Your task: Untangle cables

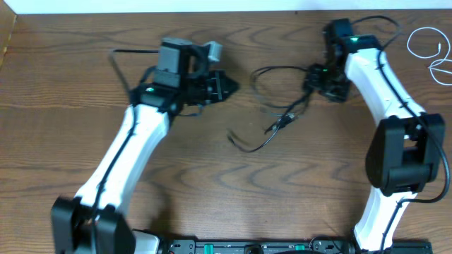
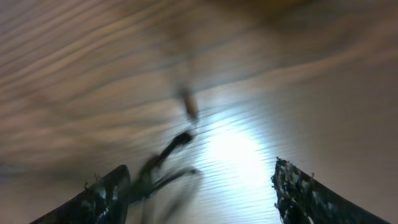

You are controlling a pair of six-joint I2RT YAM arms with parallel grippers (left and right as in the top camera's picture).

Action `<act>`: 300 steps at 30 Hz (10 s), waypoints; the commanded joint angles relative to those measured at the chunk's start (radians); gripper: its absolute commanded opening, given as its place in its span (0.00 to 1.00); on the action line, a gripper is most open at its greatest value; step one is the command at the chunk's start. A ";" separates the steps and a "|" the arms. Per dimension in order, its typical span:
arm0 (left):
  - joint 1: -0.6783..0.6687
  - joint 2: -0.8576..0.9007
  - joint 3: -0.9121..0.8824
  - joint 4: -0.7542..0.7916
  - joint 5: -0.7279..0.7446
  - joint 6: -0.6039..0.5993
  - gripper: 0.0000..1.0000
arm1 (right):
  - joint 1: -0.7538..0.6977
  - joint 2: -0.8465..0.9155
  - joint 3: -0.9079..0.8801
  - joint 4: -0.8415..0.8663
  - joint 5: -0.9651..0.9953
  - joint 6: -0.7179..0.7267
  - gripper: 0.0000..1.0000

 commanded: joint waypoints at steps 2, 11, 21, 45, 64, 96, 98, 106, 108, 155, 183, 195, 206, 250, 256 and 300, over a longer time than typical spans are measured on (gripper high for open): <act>0.059 -0.068 0.011 -0.129 -0.342 0.117 0.07 | -0.096 0.002 -0.011 -0.027 0.122 -0.016 0.70; 0.032 -0.055 0.011 -0.202 -0.387 0.190 0.07 | -0.106 0.002 -0.011 -0.014 -0.152 -0.251 0.64; -0.077 -0.032 0.011 -0.164 -0.373 0.208 0.07 | -0.081 0.002 -0.013 0.034 -0.349 -0.612 0.66; -0.095 0.033 0.011 -0.155 -0.282 0.200 0.08 | -0.082 0.016 -0.294 0.354 -0.271 -0.745 0.20; -0.098 0.033 0.011 -0.153 -0.263 0.200 0.07 | -0.076 0.015 -0.328 0.175 -0.391 -0.752 0.06; -0.291 0.097 0.011 0.195 0.035 0.153 0.27 | -0.028 -0.219 -0.137 0.187 -0.665 -0.071 0.01; -0.303 0.123 0.011 0.217 0.035 0.140 0.27 | -0.039 -0.219 -0.137 0.194 -0.698 -0.071 0.01; -0.315 0.203 0.011 0.371 0.035 0.103 0.27 | -0.063 -0.219 -0.137 0.190 -0.741 -0.072 0.01; -0.315 0.208 0.011 0.396 0.032 0.102 0.28 | -0.063 -0.219 -0.137 0.191 -0.748 -0.076 0.01; -0.332 0.317 0.011 0.396 -0.200 0.104 0.23 | -0.208 -0.219 -0.137 0.137 -1.320 -0.309 0.01; -0.348 0.385 0.011 0.391 -0.172 0.208 0.33 | -0.301 -0.221 -0.136 0.303 -1.502 -0.196 0.01; -0.349 0.547 0.011 0.668 -0.103 0.187 0.40 | -0.301 -0.221 -0.136 0.303 -1.501 -0.211 0.01; -0.343 0.593 0.011 0.689 -0.243 0.102 0.07 | -0.303 -0.221 -0.136 0.302 -1.391 -0.218 0.01; -0.128 -0.374 0.031 0.470 -0.268 0.154 0.08 | -0.201 -0.218 -0.142 0.021 -0.516 -0.422 0.92; -0.022 -0.325 0.031 0.453 -0.269 0.069 0.07 | -0.080 -0.213 -0.191 0.070 -0.383 -0.248 0.86; 0.152 -0.209 0.024 0.020 -0.137 -0.035 0.07 | 0.168 -0.211 -0.607 0.444 0.054 0.692 0.33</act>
